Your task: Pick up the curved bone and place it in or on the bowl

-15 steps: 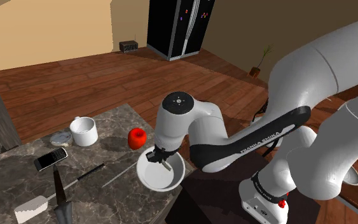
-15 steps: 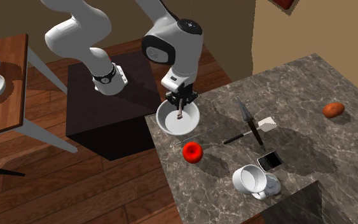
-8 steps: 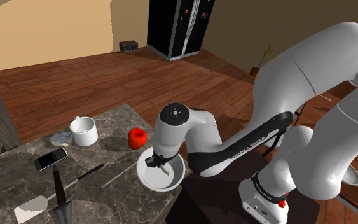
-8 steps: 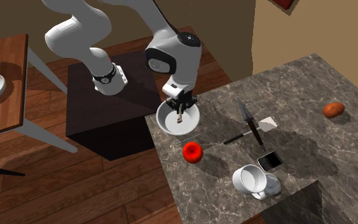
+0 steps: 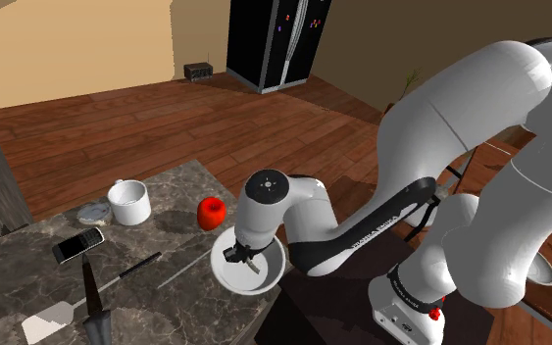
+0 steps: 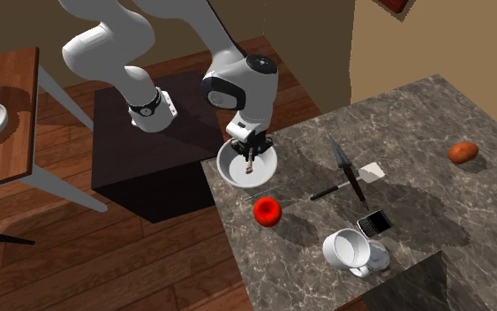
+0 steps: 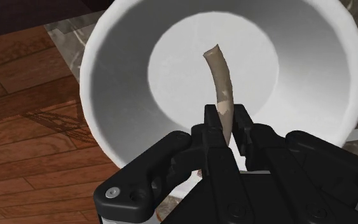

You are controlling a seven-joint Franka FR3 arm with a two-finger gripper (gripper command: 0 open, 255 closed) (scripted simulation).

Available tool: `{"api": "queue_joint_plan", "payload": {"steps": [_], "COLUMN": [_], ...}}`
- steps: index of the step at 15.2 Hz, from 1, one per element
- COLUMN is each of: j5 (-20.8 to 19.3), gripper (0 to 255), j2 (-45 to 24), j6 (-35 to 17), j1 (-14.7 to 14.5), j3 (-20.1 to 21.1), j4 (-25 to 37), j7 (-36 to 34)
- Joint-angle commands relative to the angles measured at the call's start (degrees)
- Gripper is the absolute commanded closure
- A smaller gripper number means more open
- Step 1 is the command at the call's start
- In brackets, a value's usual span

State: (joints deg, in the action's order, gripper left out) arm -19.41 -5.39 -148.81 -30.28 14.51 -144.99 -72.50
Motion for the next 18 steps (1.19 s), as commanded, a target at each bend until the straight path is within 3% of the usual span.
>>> {"api": "queue_joint_plan", "payload": {"steps": [1,3,4,9,13,18], "j5": [-0.05,-0.04,-0.04,-0.04,6.31,6.31], "gripper": [255,255,0,0,0,0], "j2": [-0.04,-0.03,-0.03,-0.03,7.15,7.15], "j6": [-0.06,-0.04,-0.04,-0.04,7.11,7.11], "j1": [0.01,0.01,0.01,0.01,-0.46,-0.55], "j3": [-0.02,-0.01,-0.01,-0.01,1.48,1.39], "j4": [-0.02,-0.01,-0.01,-0.01,0.65,0.65], "j7": [-0.03,-0.02,-0.02,-0.02,4.41,4.41]}}
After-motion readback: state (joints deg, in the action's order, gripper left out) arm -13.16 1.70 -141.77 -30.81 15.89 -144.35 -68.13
